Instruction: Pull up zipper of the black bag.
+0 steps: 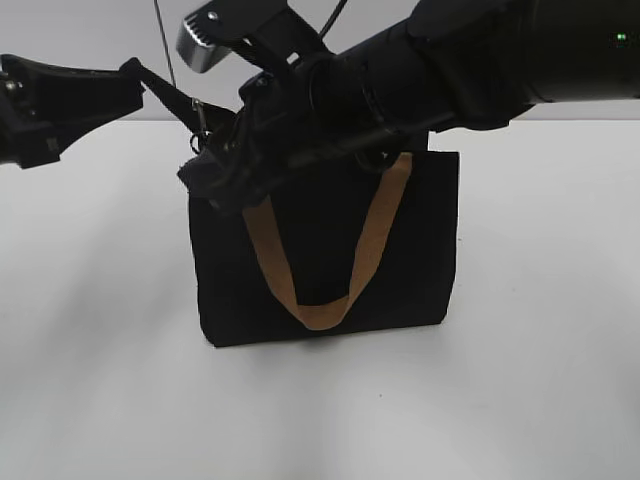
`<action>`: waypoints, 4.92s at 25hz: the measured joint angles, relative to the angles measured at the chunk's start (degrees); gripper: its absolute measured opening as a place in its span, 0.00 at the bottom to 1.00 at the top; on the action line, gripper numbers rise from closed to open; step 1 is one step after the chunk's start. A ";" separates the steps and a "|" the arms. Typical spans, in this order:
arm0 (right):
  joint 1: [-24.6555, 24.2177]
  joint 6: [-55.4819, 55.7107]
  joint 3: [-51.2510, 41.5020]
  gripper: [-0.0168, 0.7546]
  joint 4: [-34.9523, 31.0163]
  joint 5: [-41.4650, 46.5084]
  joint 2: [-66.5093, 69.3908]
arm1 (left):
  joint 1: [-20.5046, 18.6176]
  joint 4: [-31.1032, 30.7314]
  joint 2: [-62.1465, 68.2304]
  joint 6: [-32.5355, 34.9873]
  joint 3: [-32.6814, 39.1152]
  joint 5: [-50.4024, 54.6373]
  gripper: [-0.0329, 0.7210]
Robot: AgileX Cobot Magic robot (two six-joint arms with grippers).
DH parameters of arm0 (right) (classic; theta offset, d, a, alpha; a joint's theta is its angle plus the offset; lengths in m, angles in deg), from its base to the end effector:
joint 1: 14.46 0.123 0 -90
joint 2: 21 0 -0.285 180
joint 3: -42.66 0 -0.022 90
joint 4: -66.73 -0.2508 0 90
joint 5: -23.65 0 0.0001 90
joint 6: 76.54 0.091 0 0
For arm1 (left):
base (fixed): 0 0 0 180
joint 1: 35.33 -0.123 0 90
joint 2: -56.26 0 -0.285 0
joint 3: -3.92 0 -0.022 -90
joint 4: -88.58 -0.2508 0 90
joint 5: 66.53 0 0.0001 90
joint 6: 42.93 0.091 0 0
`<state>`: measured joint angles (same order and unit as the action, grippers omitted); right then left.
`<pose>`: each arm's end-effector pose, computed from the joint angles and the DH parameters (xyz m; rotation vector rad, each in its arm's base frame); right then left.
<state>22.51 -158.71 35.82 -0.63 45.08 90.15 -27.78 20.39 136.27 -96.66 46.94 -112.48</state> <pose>0.3038 0.2672 0.2395 -1.1677 1.8957 0.5792 0.2291 -0.0916 0.2712 0.7254 1.6177 -0.6621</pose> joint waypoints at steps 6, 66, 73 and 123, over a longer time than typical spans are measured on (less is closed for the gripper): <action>0.04 0.56 0.05 0.41 0.00 -0.61 0.00 | 0.00 0.00 0.00 0.00 0.00 0.29 0.08; -17.15 43.26 0.36 0.02 23.93 16.23 -7.11 | 0.16 2.10 -5.57 -0.02 0.49 9.37 0.07; -20.75 44.45 0.30 0.02 24.59 16.85 -8.44 | 0.16 1.91 -6.95 -0.02 0.49 11.69 0.07; -24.55 53.15 0.30 0.62 40.08 28.91 -19.67 | 0.00 33.89 -6.53 5.17 0.44 64.98 0.74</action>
<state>-2.03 -105.56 36.13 39.45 73.99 70.48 -27.78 54.29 129.75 -91.49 47.38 -47.50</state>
